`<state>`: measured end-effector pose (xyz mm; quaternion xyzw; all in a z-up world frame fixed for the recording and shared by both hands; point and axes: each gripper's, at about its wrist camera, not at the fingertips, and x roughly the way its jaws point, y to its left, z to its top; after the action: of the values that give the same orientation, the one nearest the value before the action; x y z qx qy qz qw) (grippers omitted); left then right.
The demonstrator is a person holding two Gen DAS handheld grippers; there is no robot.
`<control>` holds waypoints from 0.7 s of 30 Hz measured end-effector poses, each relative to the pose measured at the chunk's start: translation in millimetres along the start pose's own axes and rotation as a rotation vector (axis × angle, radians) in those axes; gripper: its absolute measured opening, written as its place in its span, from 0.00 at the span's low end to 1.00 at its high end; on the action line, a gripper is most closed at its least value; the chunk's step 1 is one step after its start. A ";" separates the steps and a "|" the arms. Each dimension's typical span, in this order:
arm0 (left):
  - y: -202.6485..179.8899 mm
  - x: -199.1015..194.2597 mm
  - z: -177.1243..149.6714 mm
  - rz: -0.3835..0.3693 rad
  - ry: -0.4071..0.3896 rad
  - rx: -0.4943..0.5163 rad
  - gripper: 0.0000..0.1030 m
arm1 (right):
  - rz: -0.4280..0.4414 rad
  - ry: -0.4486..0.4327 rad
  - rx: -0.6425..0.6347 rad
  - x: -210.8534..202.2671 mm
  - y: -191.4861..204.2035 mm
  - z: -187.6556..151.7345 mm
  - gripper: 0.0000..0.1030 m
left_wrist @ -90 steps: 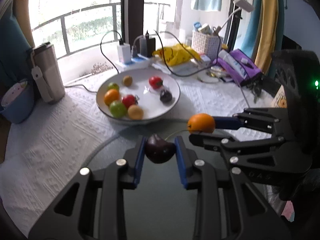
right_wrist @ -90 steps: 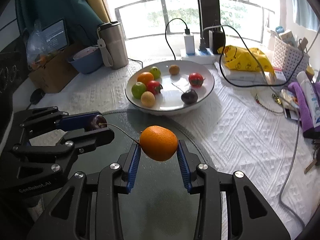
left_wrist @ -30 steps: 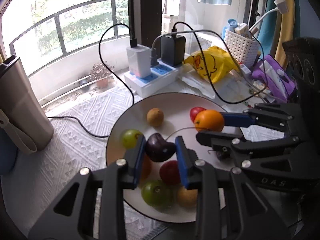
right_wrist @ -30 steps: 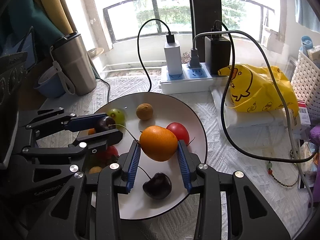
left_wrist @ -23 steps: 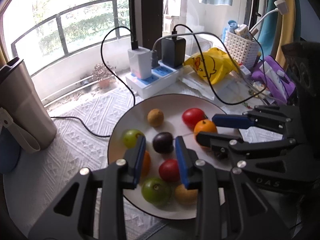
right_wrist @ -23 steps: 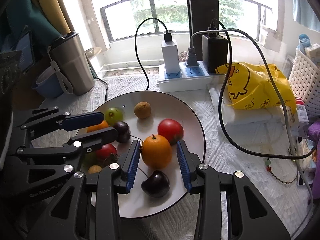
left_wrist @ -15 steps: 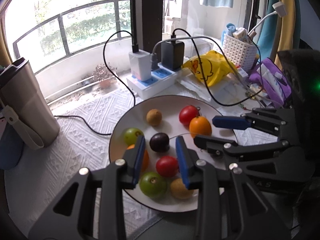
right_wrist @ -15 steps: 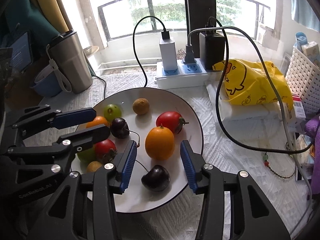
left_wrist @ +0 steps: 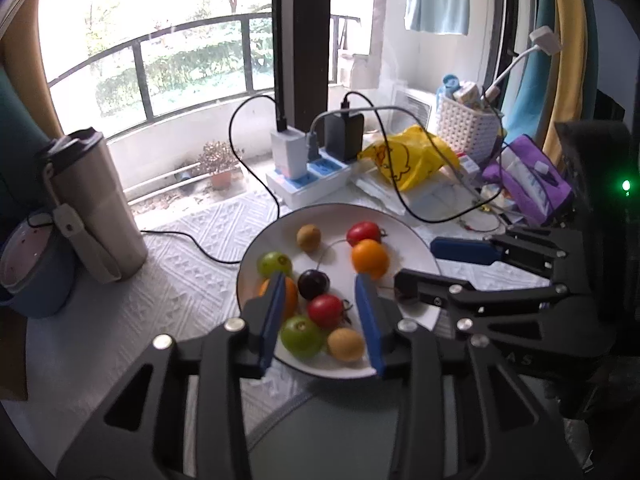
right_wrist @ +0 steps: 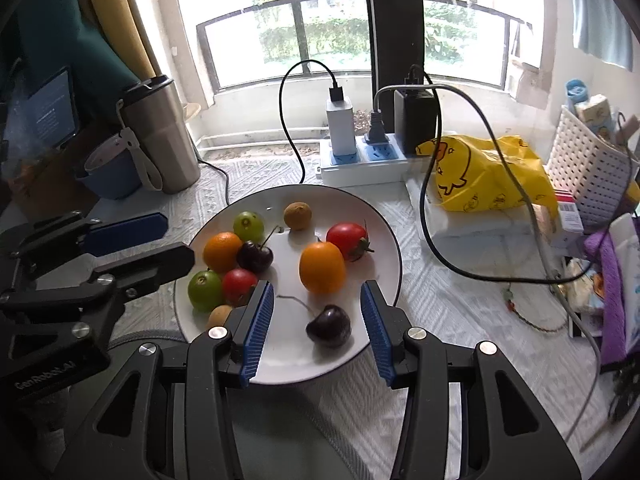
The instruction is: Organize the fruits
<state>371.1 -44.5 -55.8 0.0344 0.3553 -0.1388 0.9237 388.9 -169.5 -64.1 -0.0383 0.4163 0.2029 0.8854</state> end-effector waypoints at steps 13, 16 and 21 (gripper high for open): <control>-11.6 -57.9 -17.6 0.021 -0.056 -0.022 0.41 | -0.014 -0.056 -0.022 -50.2 16.8 -15.5 0.47; -15.7 -72.8 -22.5 0.031 -0.073 -0.030 0.42 | -0.018 -0.075 -0.027 -65.6 21.0 -20.7 0.47; -22.9 -96.7 -31.3 0.043 -0.098 -0.035 0.43 | -0.023 -0.103 -0.033 -87.2 27.3 -29.0 0.47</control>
<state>275.9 -39.0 -13.9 0.0192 0.3110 -0.1143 0.9433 307.5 -180.0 -14.6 -0.0470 0.3665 0.2014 0.9072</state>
